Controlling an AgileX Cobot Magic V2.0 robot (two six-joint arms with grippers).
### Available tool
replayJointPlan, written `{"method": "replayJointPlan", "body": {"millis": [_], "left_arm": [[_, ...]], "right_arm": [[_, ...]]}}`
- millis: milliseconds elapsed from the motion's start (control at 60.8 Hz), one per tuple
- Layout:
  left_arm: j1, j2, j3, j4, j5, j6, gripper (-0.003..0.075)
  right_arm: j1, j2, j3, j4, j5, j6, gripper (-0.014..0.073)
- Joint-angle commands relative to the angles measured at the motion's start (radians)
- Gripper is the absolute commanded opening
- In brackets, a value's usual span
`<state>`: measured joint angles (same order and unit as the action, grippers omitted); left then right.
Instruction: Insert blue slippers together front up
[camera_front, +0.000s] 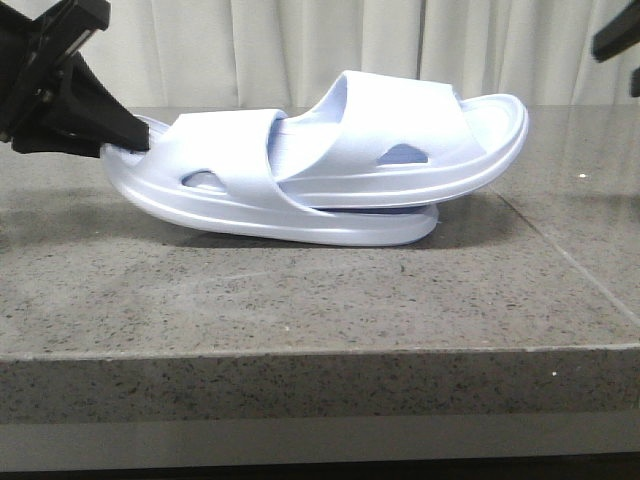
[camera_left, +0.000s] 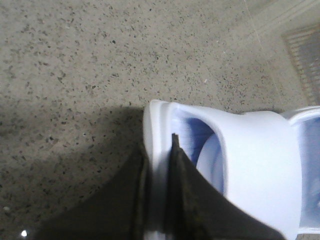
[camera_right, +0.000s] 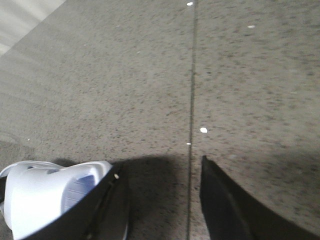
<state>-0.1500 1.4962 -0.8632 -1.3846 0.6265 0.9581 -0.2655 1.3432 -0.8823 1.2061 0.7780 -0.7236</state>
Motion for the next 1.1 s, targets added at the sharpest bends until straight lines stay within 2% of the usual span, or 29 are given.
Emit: {"method": "replayJointPlan", "body": {"millis": [0, 99, 312, 592, 691, 839, 904, 954, 1085], "left_arm": [[-0.008, -0.036, -0.026, -0.075, 0.019, 0.002, -0.0020], [-0.026, -0.036, -0.026, -0.127, 0.000, 0.002, -0.0020], [-0.086, -0.036, -0.026, -0.141, -0.137, 0.002, -0.0020], [-0.087, -0.036, -0.026, -0.139, -0.152, 0.002, -0.0015], [-0.087, -0.036, -0.026, -0.137, -0.156, 0.002, 0.0071], [-0.087, -0.036, -0.026, -0.125, -0.156, 0.002, 0.0335], [-0.081, -0.039, -0.026, -0.101, -0.156, 0.002, 0.0411], [-0.073, -0.043, -0.026, -0.082, -0.152, 0.002, 0.0433], [-0.030, -0.090, -0.026, -0.006, -0.137, -0.012, 0.0429]], "right_arm": [[-0.043, -0.034, -0.024, 0.028, 0.062, -0.011, 0.0374], [-0.046, -0.034, -0.024, 0.028, 0.063, -0.012, 0.0374], [-0.045, -0.034, -0.024, 0.028, 0.065, -0.014, 0.0374], [-0.045, -0.034, -0.023, 0.028, 0.071, -0.046, 0.0374], [-0.045, -0.034, -0.023, 0.028, 0.076, -0.047, 0.0374], [-0.045, -0.038, -0.023, 0.028, 0.086, -0.071, 0.0374], [-0.045, -0.039, -0.023, 0.028, 0.099, -0.073, 0.0374], [-0.045, -0.040, -0.023, 0.028, 0.106, -0.074, 0.0374], [-0.045, -0.063, -0.023, 0.004, 0.111, -0.088, 0.0374]]}}
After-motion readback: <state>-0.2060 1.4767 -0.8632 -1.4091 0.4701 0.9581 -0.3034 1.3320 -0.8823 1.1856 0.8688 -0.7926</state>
